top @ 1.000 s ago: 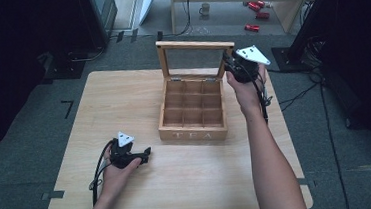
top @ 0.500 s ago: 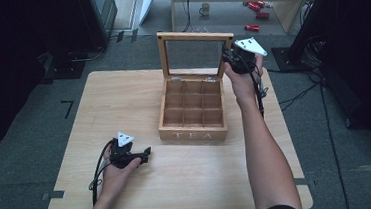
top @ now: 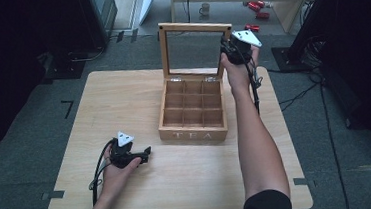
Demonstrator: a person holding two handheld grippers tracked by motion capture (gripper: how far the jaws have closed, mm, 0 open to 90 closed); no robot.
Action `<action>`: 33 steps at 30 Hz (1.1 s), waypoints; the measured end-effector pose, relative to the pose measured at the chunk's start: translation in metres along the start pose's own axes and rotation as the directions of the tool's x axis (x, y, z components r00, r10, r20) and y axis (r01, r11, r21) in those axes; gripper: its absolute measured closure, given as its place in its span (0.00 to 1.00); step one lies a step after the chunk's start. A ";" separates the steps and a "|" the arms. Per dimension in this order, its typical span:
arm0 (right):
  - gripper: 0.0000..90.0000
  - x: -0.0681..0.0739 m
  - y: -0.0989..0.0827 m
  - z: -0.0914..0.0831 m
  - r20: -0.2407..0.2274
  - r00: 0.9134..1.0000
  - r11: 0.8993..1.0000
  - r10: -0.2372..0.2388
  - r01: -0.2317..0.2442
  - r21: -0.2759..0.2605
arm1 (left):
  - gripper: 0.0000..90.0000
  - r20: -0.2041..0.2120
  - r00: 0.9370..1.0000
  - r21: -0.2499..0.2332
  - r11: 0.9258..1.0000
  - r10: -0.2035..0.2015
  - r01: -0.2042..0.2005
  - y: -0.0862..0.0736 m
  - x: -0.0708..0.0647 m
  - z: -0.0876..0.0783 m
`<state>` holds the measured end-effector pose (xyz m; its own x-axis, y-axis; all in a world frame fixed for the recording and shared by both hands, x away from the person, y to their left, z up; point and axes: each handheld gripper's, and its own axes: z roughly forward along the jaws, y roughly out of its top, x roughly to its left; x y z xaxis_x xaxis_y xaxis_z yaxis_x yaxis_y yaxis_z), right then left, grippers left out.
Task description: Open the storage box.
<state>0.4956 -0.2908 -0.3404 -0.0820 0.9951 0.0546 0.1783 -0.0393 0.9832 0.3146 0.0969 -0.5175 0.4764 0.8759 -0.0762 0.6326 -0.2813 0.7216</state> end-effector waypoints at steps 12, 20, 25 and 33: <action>1.00 -0.002 0.003 0.029 0.122 0.992 0.999 0.035 -0.038 0.017 | 0.15 0.007 1.000 -0.003 1.000 -0.005 0.005 0.000 0.001 0.000; 0.94 -0.010 -0.007 0.037 0.097 0.992 0.996 0.078 -0.081 0.029 | 0.15 0.013 1.000 -0.007 1.000 -0.010 0.010 0.001 0.001 0.001; 0.91 -0.008 -0.016 0.038 0.081 0.995 0.996 0.063 -0.067 0.050 | 0.15 0.011 1.000 -0.004 1.000 -0.007 0.007 0.001 0.000 0.001; 0.84 -0.006 -0.021 0.031 0.076 0.997 0.996 -0.002 -0.005 0.090 | 0.15 0.008 1.000 -0.005 1.000 -0.007 0.007 0.001 0.000 0.001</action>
<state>0.5225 -0.2936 -0.3673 -0.0080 0.9992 0.0390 0.2662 -0.0355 0.9633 0.3156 0.0964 -0.5176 0.4772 0.8745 -0.0867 0.6327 -0.2734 0.7246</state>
